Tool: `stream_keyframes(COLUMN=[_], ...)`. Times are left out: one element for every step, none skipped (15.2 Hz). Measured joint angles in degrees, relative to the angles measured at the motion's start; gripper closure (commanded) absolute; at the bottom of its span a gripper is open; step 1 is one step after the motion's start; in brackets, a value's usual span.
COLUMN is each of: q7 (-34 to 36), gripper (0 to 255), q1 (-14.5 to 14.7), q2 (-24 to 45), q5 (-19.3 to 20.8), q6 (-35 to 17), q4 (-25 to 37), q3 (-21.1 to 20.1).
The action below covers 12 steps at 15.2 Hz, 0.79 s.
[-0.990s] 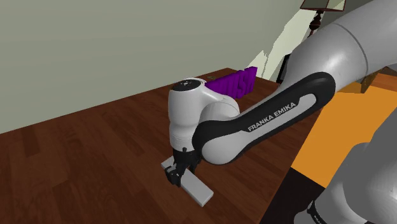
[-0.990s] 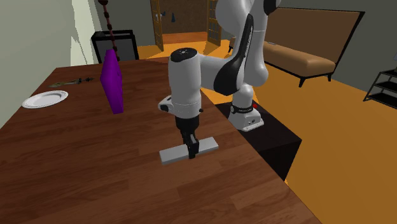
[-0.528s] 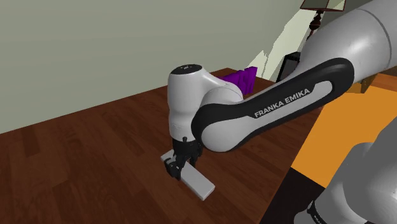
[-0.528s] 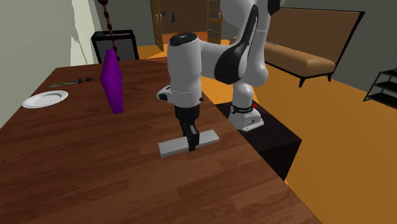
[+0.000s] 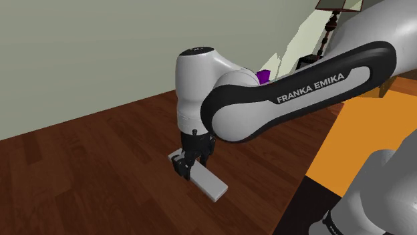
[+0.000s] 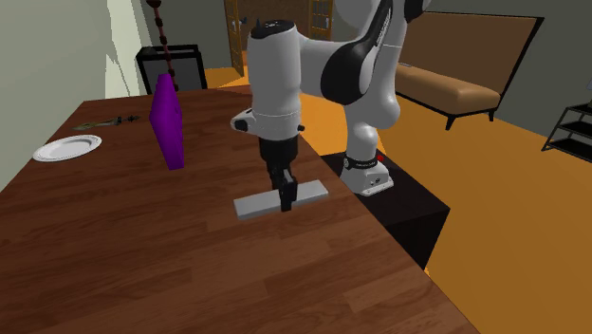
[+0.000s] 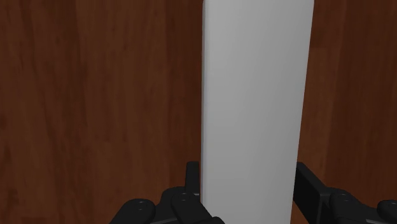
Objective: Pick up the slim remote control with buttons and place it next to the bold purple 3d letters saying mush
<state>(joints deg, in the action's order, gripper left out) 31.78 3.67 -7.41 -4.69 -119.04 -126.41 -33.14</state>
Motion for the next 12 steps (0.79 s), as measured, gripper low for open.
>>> stream_keyframes(q7=[-0.1, -0.3, -0.3, -0.4, -0.7, -0.6, -0.7, -0.7, -0.9, -0.9, -1.0, -1.1], gripper=[255, 255, 255, 255, 255, 255, 255, 255, 255, 255, 255, 255], q1=[0.0, -0.1, -0.1, 0.0, -0.1, 0.0, 0.0, -0.1, -0.1, -0.1, -0.1, -0.1], q2=[-0.2, -0.5, -0.7, -1.1, -1.6, -1.8, -1.8, -2.1, -2.5, -2.6, -2.6, -2.9], q5=[-0.1, -0.2, -0.3, -0.5, -0.7, -0.8, -0.8, -0.9, -1.1, -1.1, -1.0, -1.2], q6=[0.9, 1.6, 2.5, 3.1, 4.0, 4.9, 5.5, 6.2, 7.0, 7.8, 8.6, 9.4], q4=[0.7, 1.2, 1.9, 2.2, 2.7, 3.3, 3.9, 4.4, 4.8, 5.5, 6.3, 6.9], q3=[0.1, 0.2, 0.3, 0.3, 0.5, 0.5, 0.6, 0.6, 0.8, 0.8, 0.9, 1.0])
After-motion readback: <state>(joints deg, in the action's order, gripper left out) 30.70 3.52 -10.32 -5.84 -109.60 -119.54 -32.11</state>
